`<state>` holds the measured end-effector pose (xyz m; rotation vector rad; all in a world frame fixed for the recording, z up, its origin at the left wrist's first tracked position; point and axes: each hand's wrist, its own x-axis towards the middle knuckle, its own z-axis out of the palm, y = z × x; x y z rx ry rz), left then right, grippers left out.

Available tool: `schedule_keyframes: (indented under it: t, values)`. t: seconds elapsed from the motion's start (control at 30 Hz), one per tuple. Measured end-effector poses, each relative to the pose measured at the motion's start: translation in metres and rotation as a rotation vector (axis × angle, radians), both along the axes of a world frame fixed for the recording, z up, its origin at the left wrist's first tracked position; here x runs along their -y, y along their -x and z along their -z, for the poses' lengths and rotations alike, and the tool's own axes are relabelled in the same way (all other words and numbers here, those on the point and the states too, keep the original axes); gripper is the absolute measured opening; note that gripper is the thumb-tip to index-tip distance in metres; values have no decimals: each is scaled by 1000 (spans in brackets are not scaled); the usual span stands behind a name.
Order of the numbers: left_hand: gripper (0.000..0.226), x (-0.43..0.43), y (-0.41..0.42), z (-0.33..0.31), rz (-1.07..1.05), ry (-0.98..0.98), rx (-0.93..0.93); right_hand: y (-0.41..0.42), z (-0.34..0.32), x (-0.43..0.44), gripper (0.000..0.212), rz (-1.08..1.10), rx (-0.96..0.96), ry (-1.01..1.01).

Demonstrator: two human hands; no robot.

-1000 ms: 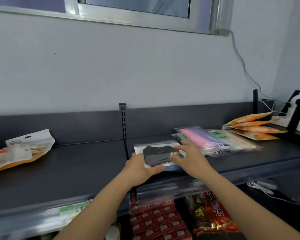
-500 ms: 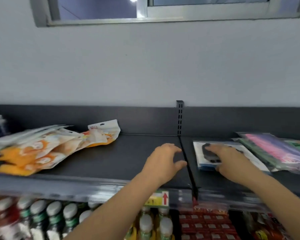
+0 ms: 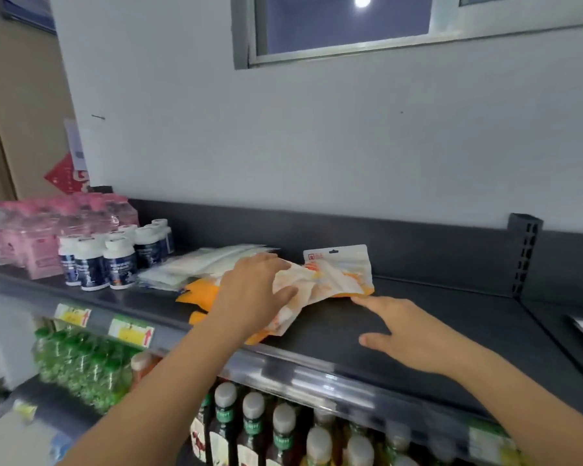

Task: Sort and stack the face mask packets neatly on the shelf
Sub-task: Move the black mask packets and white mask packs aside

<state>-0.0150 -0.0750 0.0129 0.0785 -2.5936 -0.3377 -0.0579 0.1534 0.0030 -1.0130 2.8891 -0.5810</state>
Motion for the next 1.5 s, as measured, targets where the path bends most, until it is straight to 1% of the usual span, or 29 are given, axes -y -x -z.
schedule_keyframes:
  t: [0.1,0.2,0.27,0.37,0.47,0.6,0.73,0.8,0.87,0.9,0.97,1.03,1.07,1.17,1.23,1.37,1.43,1.5]
  values:
    - [50,63,-2,2,-72,-2,28,6,-1,58,60,-81,-13,55]
    - [60,126,-2,8,-131,-32,52,9,-6,119,47,-153,-36,99]
    - [66,161,-1,15,-177,-60,95,10,-8,155,53,-124,-90,102]
    - [72,200,6,26,-183,-84,164,10,-9,196,61,-86,-139,63]
    - [80,224,16,39,-145,-98,202,9,-13,228,64,-94,-165,45]
    - [90,233,23,58,-100,-155,258,21,-23,265,70,-83,-209,-52]
    - [85,233,24,68,-107,-134,251,45,-21,301,82,-46,-197,-152]
    - [84,234,25,68,-103,-122,265,54,-10,314,79,1,-168,-258]
    - [82,235,26,68,-101,-110,270,57,3,322,62,34,-183,-372]
    - [81,236,26,68,-101,-105,270,56,8,324,54,41,-213,-394]
    - [82,236,26,69,-100,-101,260,51,11,326,39,43,-307,-367]
    - [86,234,25,68,-95,-108,238,47,8,326,23,27,-446,-352]
    - [89,233,24,68,-95,-123,223,45,4,324,19,36,-477,-337]
    - [99,231,20,68,-111,-196,191,41,-14,310,20,122,-441,-237]
    - [101,232,20,67,-128,-193,218,37,-29,292,29,199,-461,-160]
    - [89,231,22,65,-125,-90,304,23,-48,246,32,290,-589,61]
    - [85,231,23,64,-127,-78,311,19,-45,236,30,298,-577,60]
    - [86,230,22,62,-137,-82,322,20,-33,231,27,274,-486,37]
